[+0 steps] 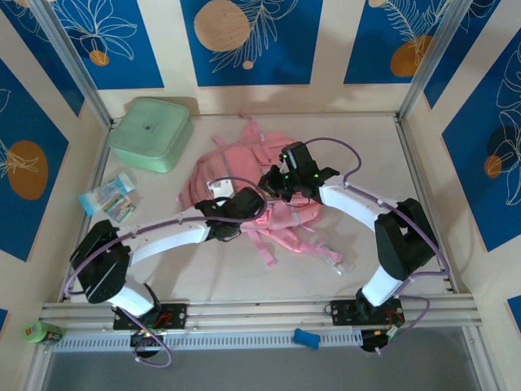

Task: Pack the student bag
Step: Unzip the student bag at the center of the table.

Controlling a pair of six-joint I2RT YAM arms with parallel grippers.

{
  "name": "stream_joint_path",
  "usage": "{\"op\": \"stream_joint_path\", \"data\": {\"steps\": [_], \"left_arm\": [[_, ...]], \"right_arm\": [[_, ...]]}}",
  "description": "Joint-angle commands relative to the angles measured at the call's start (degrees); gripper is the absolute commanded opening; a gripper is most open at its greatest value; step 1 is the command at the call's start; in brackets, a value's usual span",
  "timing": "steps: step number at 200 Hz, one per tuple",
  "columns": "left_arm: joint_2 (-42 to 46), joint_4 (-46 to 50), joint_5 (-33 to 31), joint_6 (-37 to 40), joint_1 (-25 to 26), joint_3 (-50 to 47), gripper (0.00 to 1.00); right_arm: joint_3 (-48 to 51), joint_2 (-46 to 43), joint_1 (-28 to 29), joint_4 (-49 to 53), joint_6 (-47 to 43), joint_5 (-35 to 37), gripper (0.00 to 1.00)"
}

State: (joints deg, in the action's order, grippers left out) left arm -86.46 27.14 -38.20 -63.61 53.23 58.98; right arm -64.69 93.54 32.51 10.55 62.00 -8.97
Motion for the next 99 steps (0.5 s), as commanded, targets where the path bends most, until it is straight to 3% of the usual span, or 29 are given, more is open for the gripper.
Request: {"op": "stream_joint_path", "data": {"steps": [1, 37, 99], "left_arm": [[4.47, 4.17, -2.03, 2.33, -1.46, -1.68, 0.73], [3.73, -1.3, 4.73, 10.66, -1.7, 0.07, 0.69], [-1.33, -3.33, 7.11, 6.78, -1.03, 3.34, 0.58]], "right_arm": [[-2.07, -0.83, 0.07, -4.1, -0.55, -4.18, 0.0], [-2.63, -0.28, 0.53, -4.41, -0.54, -4.18, 0.0], [-2.2, -0.72, 0.5, -3.78, -0.7, -3.57, 0.0]]}}
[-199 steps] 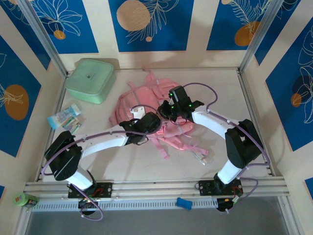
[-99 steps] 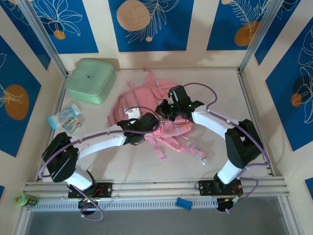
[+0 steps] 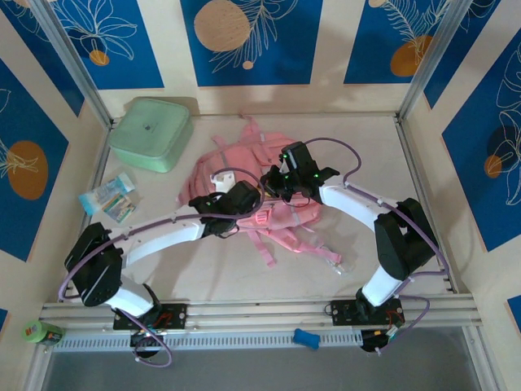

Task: Pack the student bag
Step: Unzip the student bag at the center of the table.

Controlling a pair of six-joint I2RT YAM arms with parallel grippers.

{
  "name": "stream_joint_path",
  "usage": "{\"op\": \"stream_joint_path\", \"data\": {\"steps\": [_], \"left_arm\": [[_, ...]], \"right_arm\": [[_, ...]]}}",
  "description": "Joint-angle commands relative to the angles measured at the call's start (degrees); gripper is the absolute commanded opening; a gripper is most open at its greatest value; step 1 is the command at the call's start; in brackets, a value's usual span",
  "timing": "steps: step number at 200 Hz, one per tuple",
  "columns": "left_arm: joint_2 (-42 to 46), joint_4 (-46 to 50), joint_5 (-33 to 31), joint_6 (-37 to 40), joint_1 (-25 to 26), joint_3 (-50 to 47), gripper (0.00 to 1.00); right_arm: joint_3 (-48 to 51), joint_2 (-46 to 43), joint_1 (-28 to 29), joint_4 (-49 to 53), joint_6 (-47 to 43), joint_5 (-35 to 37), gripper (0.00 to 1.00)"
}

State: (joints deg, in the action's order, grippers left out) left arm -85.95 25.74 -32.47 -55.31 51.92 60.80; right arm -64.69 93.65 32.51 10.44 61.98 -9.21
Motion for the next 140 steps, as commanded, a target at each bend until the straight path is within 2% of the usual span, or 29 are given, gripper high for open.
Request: {"op": "stream_joint_path", "data": {"steps": [1, 19, 54, 105, 140], "left_arm": [[-1.93, -1.93, 1.46, -1.54, 0.29, 1.52, 0.58], [-3.5, -1.89, 1.57, -2.83, 0.29, 2.49, 0.54], [-5.29, -2.12, -2.64, -7.3, 0.13, 2.51, 0.42], [-6.56, -2.97, -4.36, -8.63, -1.35, 3.35, 0.25], [-4.67, -4.37, -4.44, -6.77, -1.89, 1.88, 0.13]], "right_arm": [[-2.2, -0.83, 0.47, -3.67, -0.65, -3.34, 0.0], [-1.9, -0.72, 0.49, -3.95, -0.32, -3.44, 0.0], [-1.7, -0.57, 0.53, -4.23, -0.11, -3.23, 0.0], [-1.76, -0.5, 0.85, -4.11, -0.3, -3.27, 0.0], [-1.67, -0.78, 0.82, -3.94, -0.96, -3.02, 0.0]]}}
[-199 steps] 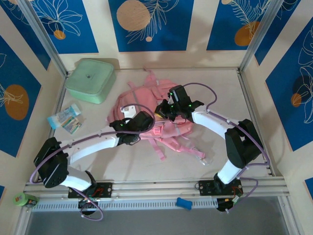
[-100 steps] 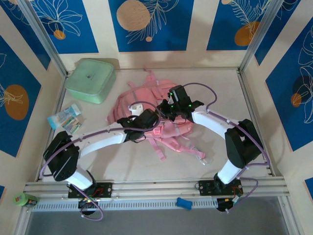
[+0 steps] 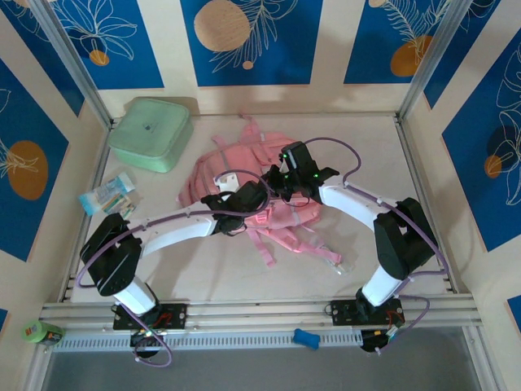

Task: Pack the student bag
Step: Unzip the student bag at the center of the table.

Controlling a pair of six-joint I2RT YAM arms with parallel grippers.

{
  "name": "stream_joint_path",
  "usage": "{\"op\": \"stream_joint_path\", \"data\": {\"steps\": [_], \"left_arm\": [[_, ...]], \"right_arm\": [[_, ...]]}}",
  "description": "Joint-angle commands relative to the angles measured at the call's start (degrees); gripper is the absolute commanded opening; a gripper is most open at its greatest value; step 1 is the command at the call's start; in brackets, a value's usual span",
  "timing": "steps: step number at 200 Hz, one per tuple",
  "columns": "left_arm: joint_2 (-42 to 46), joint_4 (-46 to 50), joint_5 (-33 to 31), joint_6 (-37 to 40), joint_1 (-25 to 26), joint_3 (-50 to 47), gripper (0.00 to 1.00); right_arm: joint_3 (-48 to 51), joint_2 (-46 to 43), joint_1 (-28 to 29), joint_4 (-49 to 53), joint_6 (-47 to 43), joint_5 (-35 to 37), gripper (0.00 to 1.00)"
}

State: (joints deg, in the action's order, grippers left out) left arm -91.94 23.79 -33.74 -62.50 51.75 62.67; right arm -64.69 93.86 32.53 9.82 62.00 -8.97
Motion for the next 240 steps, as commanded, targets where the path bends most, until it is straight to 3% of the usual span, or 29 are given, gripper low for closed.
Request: {"op": "stream_joint_path", "data": {"steps": [1, 51, 107, 128, 173, 209, 240], "left_arm": [[1.37, -2.43, -3.18, 0.52, -1.73, -0.01, 0.13], [6.04, -3.62, -0.36, 5.55, -1.82, -3.41, 0.0], [13.23, -1.95, 5.63, 12.38, -2.7, -10.73, 0.0], [14.68, -2.67, 9.35, 15.92, -2.97, -12.24, 0.0], [14.21, -7.98, 23.35, 18.62, -0.71, -11.17, 0.0], [12.62, -4.45, 21.08, 19.7, 0.88, -8.07, 0.0], [17.41, -5.4, 21.67, 21.41, -2.95, -14.32, 0.0]], "right_arm": [[-1.63, -0.98, 0.79, -3.33, -0.99, -3.21, 0.0], [-1.96, -1.32, 0.57, -1.3, -3.43, -1.29, 0.0], [-3.7, -1.59, -4.65, 2.73, -7.82, -6.53, 0.0], [-6.49, 0.17, -6.3, 5.62, -11.18, -9.53, 0.0], [-18.1, 7.39, -8.98, 13.45, -20.68, -11.26, 0.0], [-27.16, 13.19, -11.61, 19.63, -26.16, -13.05, 0.0], [-29.78, 14.38, -14.44, 23.95, -28.61, -13.68, 0.0]]}}
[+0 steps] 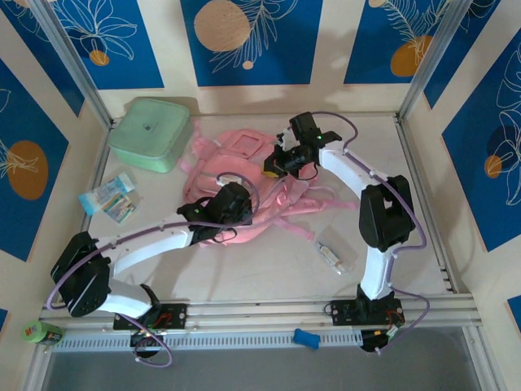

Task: Pack the student bag
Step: Unzip the student bag at the center of the table.

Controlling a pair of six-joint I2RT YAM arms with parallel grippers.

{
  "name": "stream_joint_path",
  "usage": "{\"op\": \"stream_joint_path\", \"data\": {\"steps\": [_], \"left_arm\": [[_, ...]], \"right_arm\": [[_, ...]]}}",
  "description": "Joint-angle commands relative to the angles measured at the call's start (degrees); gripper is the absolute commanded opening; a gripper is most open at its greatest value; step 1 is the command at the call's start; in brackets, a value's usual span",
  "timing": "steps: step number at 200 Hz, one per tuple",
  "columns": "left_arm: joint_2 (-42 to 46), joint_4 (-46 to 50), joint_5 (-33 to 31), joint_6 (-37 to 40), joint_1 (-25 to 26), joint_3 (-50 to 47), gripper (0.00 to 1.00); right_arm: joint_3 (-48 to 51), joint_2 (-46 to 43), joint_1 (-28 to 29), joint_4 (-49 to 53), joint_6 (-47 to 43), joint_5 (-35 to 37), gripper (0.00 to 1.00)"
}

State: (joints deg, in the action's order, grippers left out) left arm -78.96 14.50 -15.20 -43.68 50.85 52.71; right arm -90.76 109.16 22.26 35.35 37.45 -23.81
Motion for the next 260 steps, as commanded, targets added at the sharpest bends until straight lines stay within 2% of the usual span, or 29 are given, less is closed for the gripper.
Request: {"op": "stream_joint_path", "data": {"steps": [1, 13, 32, 42, 49, 66, 93, 111, 138, 165, 196, 205, 232, 260], "left_arm": [[4.56, 3.88, 3.32, 2.66, -2.32, -4.58, 0.0], [5.45, 3.95, 5.1, 3.3, -5.0, -6.04, 0.0], [6.11, 3.88, 6.29, 4.97, -5.59, -5.53, 0.0], [6.33, 2.64, 7.54, 5.34, -5.57, -5.25, 0.0], [6.32, 1.49, 8.15, 5.38, -5.53, -5.25, 0.0], [6.04, -0.49, 9.25, 5.62, -5.58, -5.16, 0.0], [5.04, -1.14, 10.27, 6.09, -5.58, -4.54, 0.0], [4.94, -2.81, 10.72, 6.06, -5.53, -5.0, 0.0], [4.91, -3.08, 10.8, 6.59, -5.63, -5.34, 0.0], [4.86, -2.74, 11.07, 7.85, -5.6, -5.09, 0.0], [5.09, -1.45, 11.58, 9.75, -5.58, -4.64, 0.0], [5.24, -0.91, 11.91, 10.05, -5.56, -4.53, 0.0], [4.96, -0.98, 14.09, 10.73, -5.39, -4.74, 0.0], [4.11, -2.49, 15.25, 10.84, -2.81, -3.77, 0.0]], "right_arm": [[-3.63, -0.99, -4.25, -1.63, -4.02, 1.24, 0.0], [-2.74, -1.61, -4.05, -2.02, -3.47, 1.49, 0.0], [-1.29, -2.48, -2.21, -2.66, -2.86, 1.46, 0.02], [-0.47, -2.96, -1.49, -2.82, -1.47, 0.64, 0.1], [0.84, -3.81, -1.4, -3.87, 0.49, -0.77, 0.2], [8.45, -8.28, -1.24, -10.09, 7.56, -3.57, 0.38], [20.21, -17.13, 0.83, -17.36, 19.1, -2.38, 0.55], [26.81, -20.85, 4.26, -23.29, 26.68, -0.13, 0.6], [34.67, -22.99, 8.8, -34.66, 38.03, 4.4, 0.61], [33.54, -21.51, 12.35, -35.01, 39.01, 11.42, 0.58], [31.67, -19.48, 12.62, -34.26, 36.91, 15.78, 0.49], [30.14, -18.65, 12.63, -32.31, 34.78, 16.51, 0.44], [27.25, -15.81, 11.21, -29.91, 30.08, 14.93, 0.21], [22.03, -12.86, 9.85, -26.75, 23.01, 11.46, 0.07]]}}
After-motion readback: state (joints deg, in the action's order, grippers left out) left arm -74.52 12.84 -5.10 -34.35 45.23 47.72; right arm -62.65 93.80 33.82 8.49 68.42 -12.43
